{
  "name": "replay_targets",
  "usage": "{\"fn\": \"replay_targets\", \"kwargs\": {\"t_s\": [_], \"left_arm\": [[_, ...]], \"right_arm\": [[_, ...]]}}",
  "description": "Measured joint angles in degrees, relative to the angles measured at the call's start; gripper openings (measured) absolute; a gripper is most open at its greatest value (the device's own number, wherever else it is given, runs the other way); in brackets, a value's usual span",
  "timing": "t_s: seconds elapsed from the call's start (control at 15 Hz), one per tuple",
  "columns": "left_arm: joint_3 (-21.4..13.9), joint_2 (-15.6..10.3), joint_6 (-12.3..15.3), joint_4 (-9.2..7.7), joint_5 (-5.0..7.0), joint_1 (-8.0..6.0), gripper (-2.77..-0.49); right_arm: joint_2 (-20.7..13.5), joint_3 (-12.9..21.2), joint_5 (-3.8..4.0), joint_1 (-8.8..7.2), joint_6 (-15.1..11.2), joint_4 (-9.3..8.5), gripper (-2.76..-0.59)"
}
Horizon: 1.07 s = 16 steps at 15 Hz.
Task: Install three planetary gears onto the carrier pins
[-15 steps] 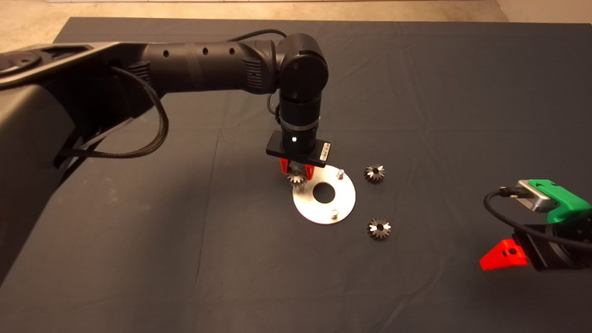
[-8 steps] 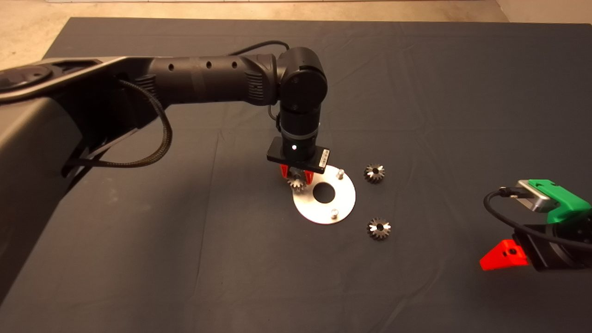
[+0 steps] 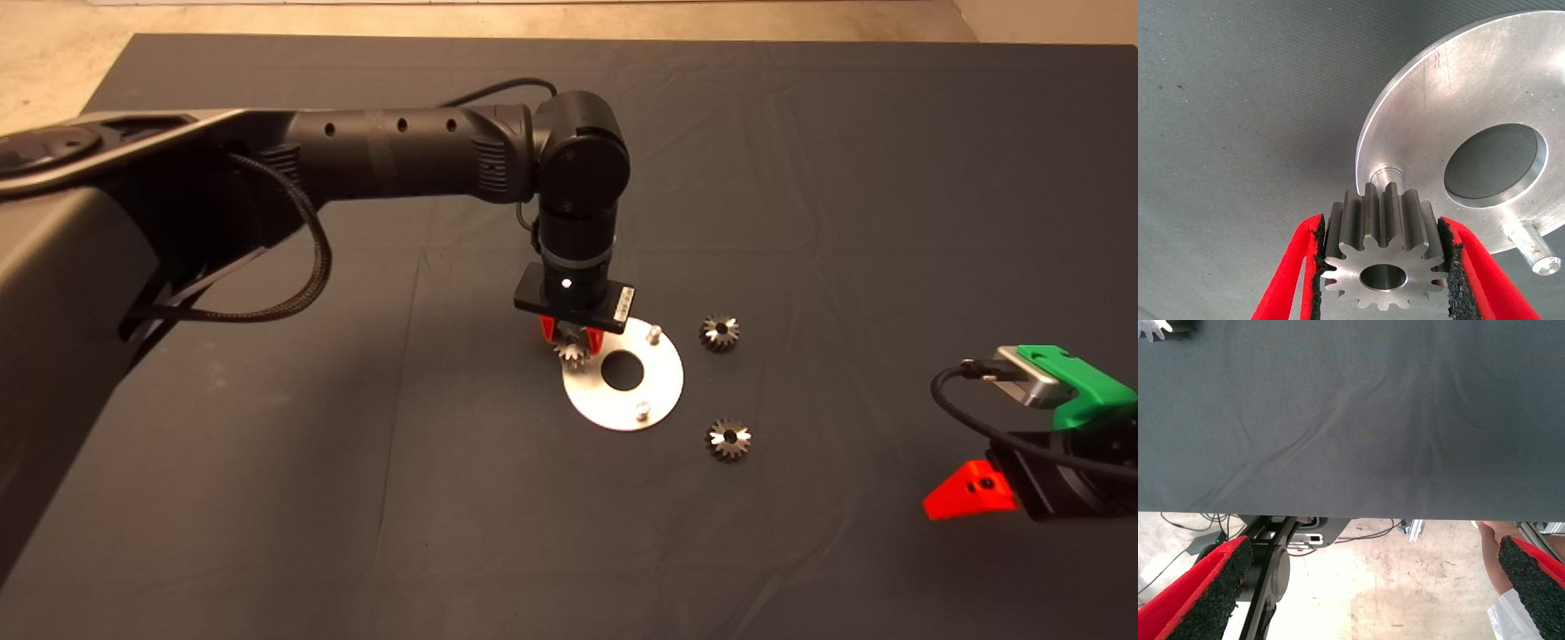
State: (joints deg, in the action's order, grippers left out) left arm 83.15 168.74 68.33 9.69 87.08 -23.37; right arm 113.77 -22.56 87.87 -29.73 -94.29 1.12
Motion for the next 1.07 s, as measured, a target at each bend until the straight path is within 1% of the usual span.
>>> {"fn": "replay_targets", "kwargs": {"t_s": [1.07], "left_arm": [[-0.2, 0.0, -0.1, -0.05, 0.00, 0.00, -2.32]], "right_arm": [[0.0, 0.0, 0.00, -0.02, 0.0, 0.00, -0.61]]}}
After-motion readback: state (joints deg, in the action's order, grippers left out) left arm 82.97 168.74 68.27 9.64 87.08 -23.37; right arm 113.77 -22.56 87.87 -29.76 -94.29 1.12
